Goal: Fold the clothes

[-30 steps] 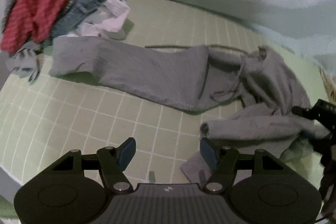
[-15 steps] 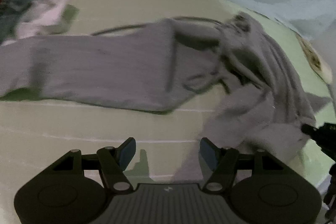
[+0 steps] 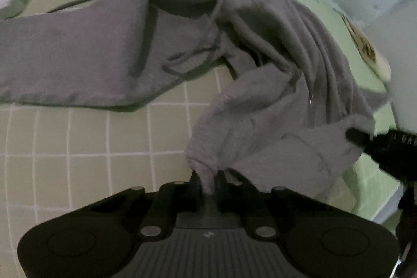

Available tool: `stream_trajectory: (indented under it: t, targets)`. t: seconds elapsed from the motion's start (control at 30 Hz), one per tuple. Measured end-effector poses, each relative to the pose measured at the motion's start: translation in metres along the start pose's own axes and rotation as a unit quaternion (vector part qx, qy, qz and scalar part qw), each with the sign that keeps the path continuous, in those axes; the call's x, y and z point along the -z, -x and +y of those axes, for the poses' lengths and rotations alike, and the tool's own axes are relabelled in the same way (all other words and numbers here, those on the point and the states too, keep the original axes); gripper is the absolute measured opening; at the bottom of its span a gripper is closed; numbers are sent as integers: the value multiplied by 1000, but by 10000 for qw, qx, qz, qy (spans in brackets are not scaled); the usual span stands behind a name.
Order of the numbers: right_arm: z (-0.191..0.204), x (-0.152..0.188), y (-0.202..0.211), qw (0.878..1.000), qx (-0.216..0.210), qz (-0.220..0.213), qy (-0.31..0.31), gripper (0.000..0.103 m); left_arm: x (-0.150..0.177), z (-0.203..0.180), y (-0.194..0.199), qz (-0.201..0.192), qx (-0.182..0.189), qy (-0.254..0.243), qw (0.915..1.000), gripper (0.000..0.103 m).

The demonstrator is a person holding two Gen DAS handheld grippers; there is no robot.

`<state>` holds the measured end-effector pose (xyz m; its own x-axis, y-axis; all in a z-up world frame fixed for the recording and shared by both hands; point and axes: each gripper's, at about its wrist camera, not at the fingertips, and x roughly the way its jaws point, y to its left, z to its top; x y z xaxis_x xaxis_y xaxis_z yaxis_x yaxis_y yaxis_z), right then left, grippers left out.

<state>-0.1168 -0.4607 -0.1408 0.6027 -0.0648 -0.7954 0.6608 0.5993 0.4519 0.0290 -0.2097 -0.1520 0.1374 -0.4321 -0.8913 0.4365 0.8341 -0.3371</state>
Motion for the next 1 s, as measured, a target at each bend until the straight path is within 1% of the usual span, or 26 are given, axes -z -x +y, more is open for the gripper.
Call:
stream_trajectory:
  t: [0.07, 0.1, 0.17, 0.27, 0.33, 0.4, 0.5, 0.53, 0.57, 0.6, 0.63, 0.67, 0.7, 0.77, 0.83, 0.9, 0.93, 1.0]
  targets:
    - [-6, -2, 5, 9998, -181, -66, 28, 6, 7, -7, 16, -339, -183, -8, 9993, 11]
    - [-8, -3, 8, 9996, -241, -79, 111, 5, 11, -13, 26, -510, -322, -88, 9981, 11]
    - [-14, -4, 12, 9991, -358, -66, 231, 5, 19, -29, 52, -943, -717, -276, 9926, 11]
    - [-24, -6, 20, 9975, -601, 5, 366, 4, 34, -49, 98, -1628, -1369, -376, 9764, 10]
    - [-29, -5, 23, 9958, -742, 64, 526, 4, 48, -56, 124, -1987, -1754, -170, 9641, 10]
    - [-37, -5, 21, 9945, -793, 230, 651, 4, 62, -52, 129, -2004, -2093, 229, 9568, 11]
    - [-51, -7, 18, 9916, -852, 500, 830, 5, 83, -46, 134, -1977, -2554, 856, 9425, 14]
    - [-55, -8, 17, 9905, -871, 590, 889, 6, 90, -41, 128, -1791, -2520, 1183, 9436, 21]
    - [-60, -9, 18, 9906, -815, 595, 919, 8, 97, -39, 125, -1718, -2469, 1397, 9434, 24]
    - [-65, -12, 20, 9912, -733, 571, 938, 11, 104, -40, 123, -1710, -2474, 1531, 9413, 23]
    - [-70, -15, 23, 9918, -662, 510, 972, 17, 110, -46, 121, -1722, -2566, 1546, 9384, 24]
    - [-77, -20, 26, 9925, -587, 431, 982, 29, 114, -53, 120, -1721, -2640, 1481, 9374, 26]
    - [-84, -24, 28, 9935, -517, 343, 951, 39, 115, -60, 118, -1727, -2597, 1424, 9394, 28]
    - [-97, -34, 27, 9952, -375, 247, 874, 43, 117, -73, 115, -1738, -2511, 1309, 9432, 37]
    - [-110, -43, 24, 9965, -251, 169, 783, 47, 119, -87, 112, -1749, -2425, 1194, 9468, 40]
    - [-119, -50, 19, 9975, -155, 63, 683, 60, 120, -101, 109, -1757, -2344, 1068, 9502, 44]
    - [-122, -54, 15, 9977, -105, 15, 666, 64, 117, -111, 106, -1745, -2334, 960, 9518, 48]
    - [-125, -60, 6, 9975, 47, -67, 700, 85, 112, -124, 100, -1713, -2320, 799, 9542, 50]
